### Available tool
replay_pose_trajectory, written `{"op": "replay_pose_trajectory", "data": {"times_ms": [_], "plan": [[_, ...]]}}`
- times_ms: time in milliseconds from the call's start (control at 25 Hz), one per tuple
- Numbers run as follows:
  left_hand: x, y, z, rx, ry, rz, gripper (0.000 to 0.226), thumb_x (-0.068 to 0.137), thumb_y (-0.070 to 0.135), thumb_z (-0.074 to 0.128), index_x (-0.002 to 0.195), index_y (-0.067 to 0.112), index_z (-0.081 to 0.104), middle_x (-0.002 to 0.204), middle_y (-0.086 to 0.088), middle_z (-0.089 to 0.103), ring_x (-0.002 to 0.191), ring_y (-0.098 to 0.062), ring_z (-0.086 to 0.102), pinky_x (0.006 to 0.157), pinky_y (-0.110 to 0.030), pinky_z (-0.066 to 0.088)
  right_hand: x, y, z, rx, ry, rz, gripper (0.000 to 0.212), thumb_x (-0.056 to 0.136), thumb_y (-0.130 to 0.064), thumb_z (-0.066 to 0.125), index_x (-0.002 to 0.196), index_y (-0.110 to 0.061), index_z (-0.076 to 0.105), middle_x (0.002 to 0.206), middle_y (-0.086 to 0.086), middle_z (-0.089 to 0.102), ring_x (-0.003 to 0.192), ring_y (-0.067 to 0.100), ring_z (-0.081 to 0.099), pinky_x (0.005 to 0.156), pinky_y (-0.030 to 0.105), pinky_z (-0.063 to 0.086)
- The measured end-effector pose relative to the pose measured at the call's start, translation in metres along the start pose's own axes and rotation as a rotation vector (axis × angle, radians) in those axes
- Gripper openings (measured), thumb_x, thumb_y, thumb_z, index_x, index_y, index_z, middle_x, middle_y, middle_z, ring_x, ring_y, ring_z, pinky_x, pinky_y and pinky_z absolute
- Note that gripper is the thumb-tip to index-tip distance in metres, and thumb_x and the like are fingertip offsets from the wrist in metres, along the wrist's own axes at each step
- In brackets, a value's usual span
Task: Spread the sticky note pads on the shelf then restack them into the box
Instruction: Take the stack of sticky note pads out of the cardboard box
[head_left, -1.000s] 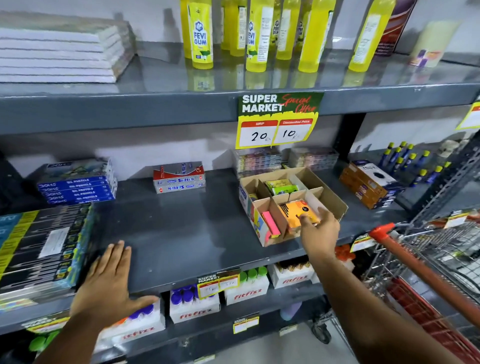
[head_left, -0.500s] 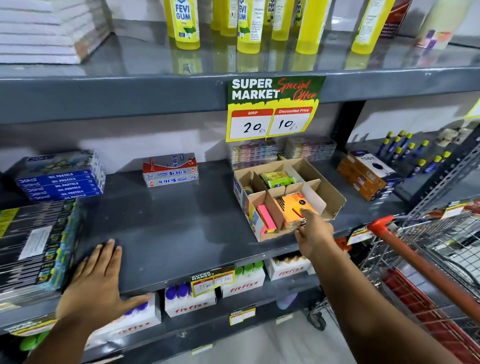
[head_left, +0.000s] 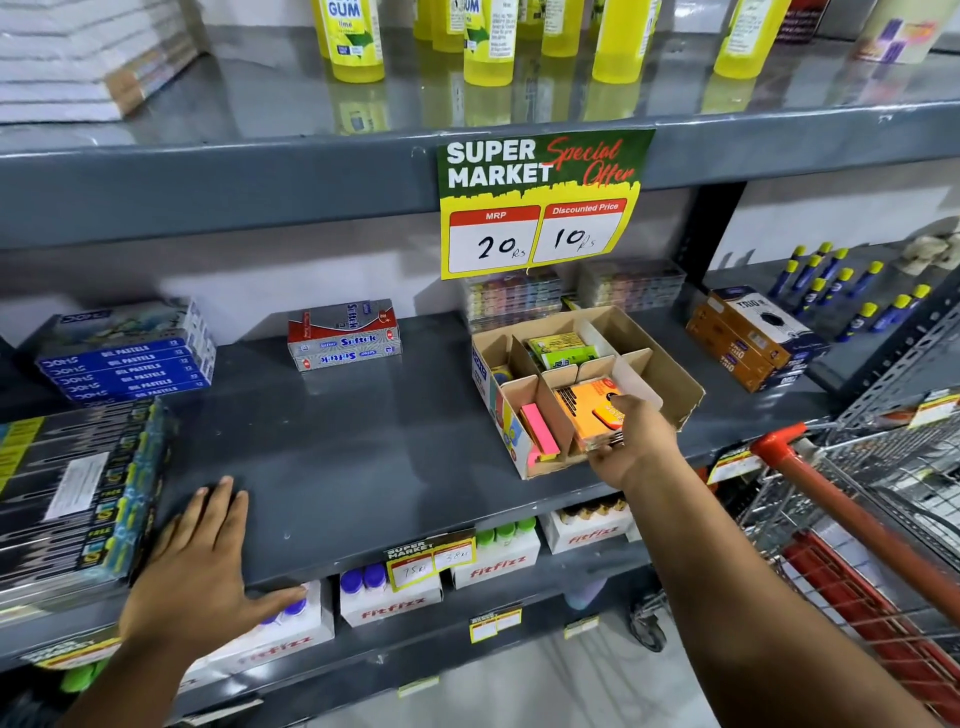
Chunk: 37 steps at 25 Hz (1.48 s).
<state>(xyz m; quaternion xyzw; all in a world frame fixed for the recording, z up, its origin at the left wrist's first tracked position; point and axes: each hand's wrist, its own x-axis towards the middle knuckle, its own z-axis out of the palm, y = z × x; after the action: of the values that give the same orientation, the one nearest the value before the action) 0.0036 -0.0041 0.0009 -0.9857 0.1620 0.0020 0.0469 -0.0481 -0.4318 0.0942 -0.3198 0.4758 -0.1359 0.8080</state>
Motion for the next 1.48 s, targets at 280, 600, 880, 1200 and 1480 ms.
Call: {"op": "replay_pose_trajectory", "data": {"times_ms": [280,600,880,1200,1480], "plan": [[0.000,0.002,-0.002,0.005,0.002,-0.006,0.130,0.053,0.097,0.037,0.143,0.003,0.035,0.156,-0.012,0.024,0.142,-0.031,0.023,0.109,-0.051,0.028,0.008,0.001,0.000,0.017,0.088,0.012,0.036,0.088,-0.019,0.061,0.124,-0.017,0.053,0.102,0.009,0.073,0.088,0.021,0.071,0.051,0.026,0.046],[0.000,0.002,-0.004,0.024,0.008,-0.003,0.130,0.054,0.098,0.035,0.144,0.004,0.032,0.156,-0.012,0.021,0.143,-0.030,0.019,0.111,-0.050,0.025,0.016,0.001,-0.003,0.082,0.074,0.045,0.038,0.087,-0.020,0.065,0.124,-0.016,0.057,0.092,0.005,0.069,0.078,0.016,0.066,0.069,0.023,0.050],[0.000,0.002,-0.005,0.015,0.002,-0.009,0.131,0.053,0.098,0.036,0.144,0.004,0.033,0.156,-0.012,0.022,0.143,-0.030,0.019,0.112,-0.049,0.023,0.031,0.001,-0.003,0.077,0.024,0.057,0.042,0.085,-0.022,0.071,0.124,-0.015,0.055,0.102,0.007,0.074,0.080,0.021,0.073,0.046,0.025,0.052],[0.001,0.000,-0.002,0.003,0.000,-0.027,0.133,0.051,0.098,0.038,0.144,0.002,0.032,0.155,-0.013,0.027,0.142,-0.033,0.023,0.110,-0.050,0.025,0.042,0.000,-0.002,0.060,-0.012,0.107,0.050,0.083,-0.020,0.070,0.129,-0.018,0.050,0.108,0.008,0.073,0.089,0.023,0.073,0.050,0.024,0.053],[0.000,0.004,-0.001,-0.004,0.021,-0.051,0.135,0.050,0.099,0.036,0.143,0.001,0.031,0.154,-0.015,0.027,0.141,-0.035,0.024,0.112,-0.043,0.016,0.036,-0.004,-0.006,0.023,-0.069,0.142,0.039,0.091,-0.018,0.061,0.129,-0.015,0.050,0.095,0.008,0.067,0.094,0.020,0.066,0.091,0.024,0.046]]}}
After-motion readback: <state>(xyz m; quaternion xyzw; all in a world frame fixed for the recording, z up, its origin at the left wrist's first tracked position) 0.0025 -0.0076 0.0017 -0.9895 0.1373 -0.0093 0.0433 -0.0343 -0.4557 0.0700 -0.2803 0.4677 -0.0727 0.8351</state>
